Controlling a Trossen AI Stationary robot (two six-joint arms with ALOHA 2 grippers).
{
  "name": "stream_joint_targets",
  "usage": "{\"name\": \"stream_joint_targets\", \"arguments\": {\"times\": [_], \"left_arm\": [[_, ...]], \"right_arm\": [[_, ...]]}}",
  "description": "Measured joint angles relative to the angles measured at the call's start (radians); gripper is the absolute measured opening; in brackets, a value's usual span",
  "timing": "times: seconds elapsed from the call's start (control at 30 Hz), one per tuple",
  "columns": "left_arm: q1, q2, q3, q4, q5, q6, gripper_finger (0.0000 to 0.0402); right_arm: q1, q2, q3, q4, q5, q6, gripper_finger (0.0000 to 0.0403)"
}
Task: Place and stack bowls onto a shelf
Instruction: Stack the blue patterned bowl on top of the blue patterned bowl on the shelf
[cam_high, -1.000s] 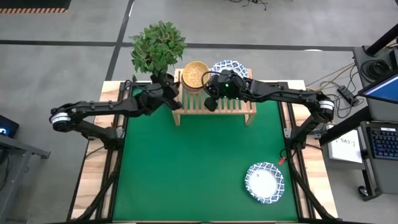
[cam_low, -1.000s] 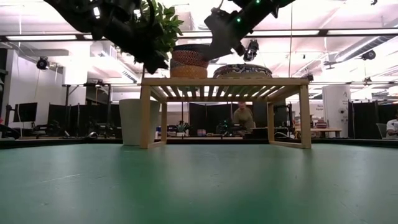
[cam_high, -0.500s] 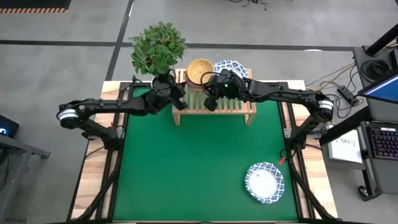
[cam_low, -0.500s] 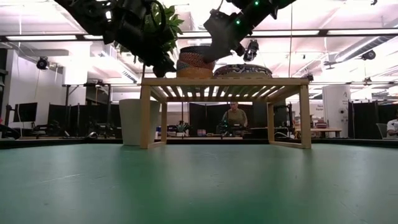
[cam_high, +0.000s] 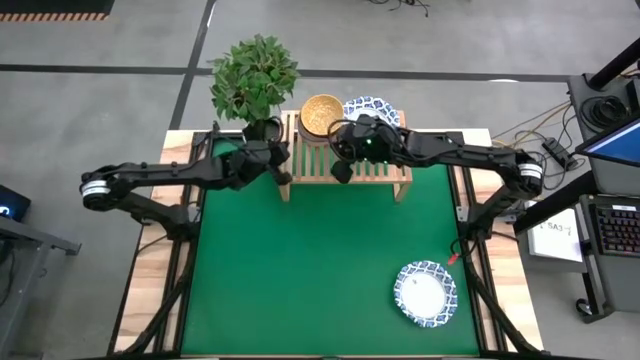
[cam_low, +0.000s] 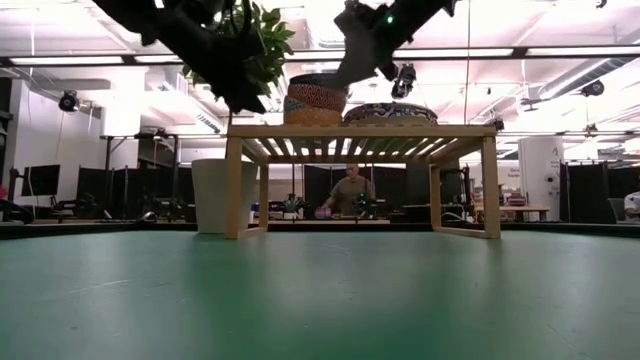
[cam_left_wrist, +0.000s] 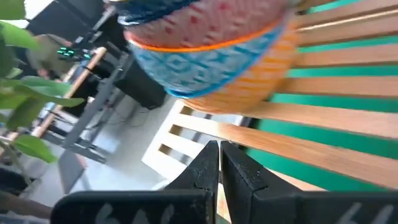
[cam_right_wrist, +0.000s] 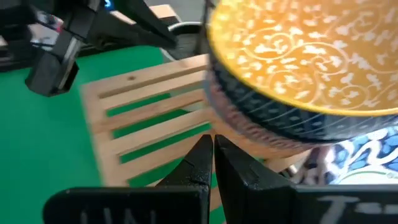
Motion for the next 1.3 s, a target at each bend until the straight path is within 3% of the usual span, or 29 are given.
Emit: {"name": "stream_joint_targets", "arguments": {"times": [0.3, 0.5, 0.8, 1.03, 1.3], "left_arm": [[-0.221, -0.090, 0.000, -0.163, 0.042, -0.160, 0.0000], [-0.391, -0.124, 0.000, -0.189, 0.054, -0.241, 0.0000], [-0.541, -0.121, -0.001, -0.191, 0.053, -0.320, 0.0000], [-0.595, -0.117, -0.001, -0.188, 0.053, -0.402, 0.0000], [-0.662, -0.098, -0.002, -0.188, 0.052, -0.509, 0.0000]], "right_arm": [[0.156, -0.116, 0.000, -0.177, -0.015, 0.191, 0.0009], [0.296, -0.177, 0.000, -0.358, -0.210, 0.509, 0.0009], [0.570, -0.112, -0.004, -0.600, -0.229, 0.985, 0.0016], [0.703, 0.004, -0.007, -0.786, -0.230, 1.280, 0.0089], [0.791, 0.191, -0.007, -0.805, -0.278, 1.417, 0.0182]]}}
